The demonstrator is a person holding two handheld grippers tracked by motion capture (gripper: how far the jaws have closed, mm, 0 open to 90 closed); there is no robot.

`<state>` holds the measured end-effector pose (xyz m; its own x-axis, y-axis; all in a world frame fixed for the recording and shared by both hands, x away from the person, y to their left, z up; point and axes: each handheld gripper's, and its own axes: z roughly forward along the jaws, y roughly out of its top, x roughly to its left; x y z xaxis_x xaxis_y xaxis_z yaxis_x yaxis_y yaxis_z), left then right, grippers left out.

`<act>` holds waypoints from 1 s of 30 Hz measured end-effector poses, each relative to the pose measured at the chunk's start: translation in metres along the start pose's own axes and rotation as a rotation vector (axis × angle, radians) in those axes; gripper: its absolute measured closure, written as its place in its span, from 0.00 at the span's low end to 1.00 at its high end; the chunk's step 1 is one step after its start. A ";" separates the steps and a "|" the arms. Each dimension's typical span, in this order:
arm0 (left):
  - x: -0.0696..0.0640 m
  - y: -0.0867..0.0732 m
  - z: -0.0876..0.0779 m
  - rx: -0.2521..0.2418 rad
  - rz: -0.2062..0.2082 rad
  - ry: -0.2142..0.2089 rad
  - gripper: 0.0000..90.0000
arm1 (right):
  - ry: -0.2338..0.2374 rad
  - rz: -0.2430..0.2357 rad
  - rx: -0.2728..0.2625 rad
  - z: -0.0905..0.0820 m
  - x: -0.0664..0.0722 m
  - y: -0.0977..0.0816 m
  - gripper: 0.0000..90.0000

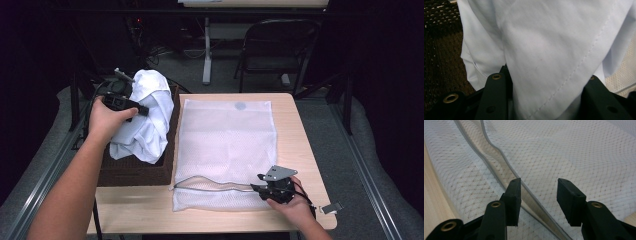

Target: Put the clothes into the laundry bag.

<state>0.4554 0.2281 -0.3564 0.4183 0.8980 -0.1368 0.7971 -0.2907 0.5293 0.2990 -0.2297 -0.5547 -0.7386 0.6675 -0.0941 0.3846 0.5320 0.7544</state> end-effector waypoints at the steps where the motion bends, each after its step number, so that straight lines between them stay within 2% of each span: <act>1: -0.002 0.000 0.000 -0.006 0.004 0.000 0.66 | -0.001 0.001 -0.002 0.000 0.000 0.000 0.61; 11: -0.018 -0.002 -0.007 -0.016 0.050 -0.031 0.66 | 0.007 -0.011 0.004 0.001 0.002 0.001 0.62; 16: -0.029 -0.002 -0.010 -0.021 0.082 -0.047 0.66 | 0.018 -0.012 0.007 0.002 0.003 0.002 0.68; 30: -0.057 -0.004 -0.014 -0.028 0.149 -0.085 0.66 | 0.045 -0.063 0.031 0.014 0.014 0.011 0.71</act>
<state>0.4221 0.1830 -0.3390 0.5672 0.8141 -0.1245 0.7116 -0.4083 0.5717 0.3010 -0.2069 -0.5566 -0.7858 0.6086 -0.1103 0.3533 0.5881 0.7276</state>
